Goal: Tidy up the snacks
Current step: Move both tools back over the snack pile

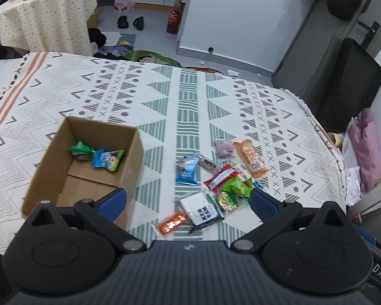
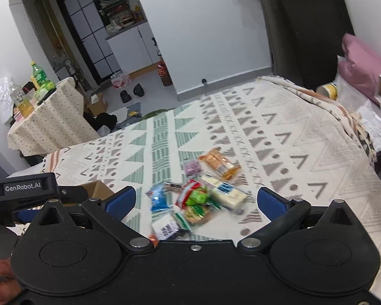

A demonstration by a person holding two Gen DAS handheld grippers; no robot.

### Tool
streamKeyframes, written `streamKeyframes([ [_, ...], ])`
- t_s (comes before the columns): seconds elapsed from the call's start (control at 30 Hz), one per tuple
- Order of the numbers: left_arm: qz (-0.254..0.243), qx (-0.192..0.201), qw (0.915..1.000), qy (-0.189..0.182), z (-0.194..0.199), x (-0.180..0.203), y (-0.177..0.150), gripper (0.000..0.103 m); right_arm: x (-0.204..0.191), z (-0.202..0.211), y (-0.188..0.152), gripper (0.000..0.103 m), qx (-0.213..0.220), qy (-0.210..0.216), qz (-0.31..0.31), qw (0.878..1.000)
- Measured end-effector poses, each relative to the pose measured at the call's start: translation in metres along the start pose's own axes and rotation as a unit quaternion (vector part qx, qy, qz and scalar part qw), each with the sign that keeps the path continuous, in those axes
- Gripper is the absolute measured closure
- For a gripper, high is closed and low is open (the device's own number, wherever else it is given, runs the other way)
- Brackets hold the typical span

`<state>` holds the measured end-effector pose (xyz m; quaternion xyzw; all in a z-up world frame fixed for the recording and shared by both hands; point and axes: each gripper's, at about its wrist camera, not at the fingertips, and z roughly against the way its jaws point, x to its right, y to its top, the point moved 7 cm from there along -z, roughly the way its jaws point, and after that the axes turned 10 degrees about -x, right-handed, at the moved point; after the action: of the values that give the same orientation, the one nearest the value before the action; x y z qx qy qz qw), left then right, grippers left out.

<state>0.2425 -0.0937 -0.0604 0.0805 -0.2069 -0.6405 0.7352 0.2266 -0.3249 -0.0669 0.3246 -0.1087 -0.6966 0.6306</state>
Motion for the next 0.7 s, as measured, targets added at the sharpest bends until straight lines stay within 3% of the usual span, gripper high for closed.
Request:
streamKeyframes([
  [0.27,-0.017,-0.003,0.9998,-0.006,-0.02,0.03,-0.002,0.001,0.04,-0.012,-0.009,0.001,-0.016,0.005,-0.026,1.0],
  [0.6,-0.003,-0.033,0.9994,-0.005,-0.07,0.038,-0.001,0.004,0.066,-0.057,-0.012,0.017,-0.069,0.02,-0.044,0.996],
  [0.7,0.007,-0.052,0.9986,0.002,-0.09,0.034,-0.002,0.012,0.069,-0.073,-0.01,0.021,-0.082,0.022,-0.039,0.996],
])
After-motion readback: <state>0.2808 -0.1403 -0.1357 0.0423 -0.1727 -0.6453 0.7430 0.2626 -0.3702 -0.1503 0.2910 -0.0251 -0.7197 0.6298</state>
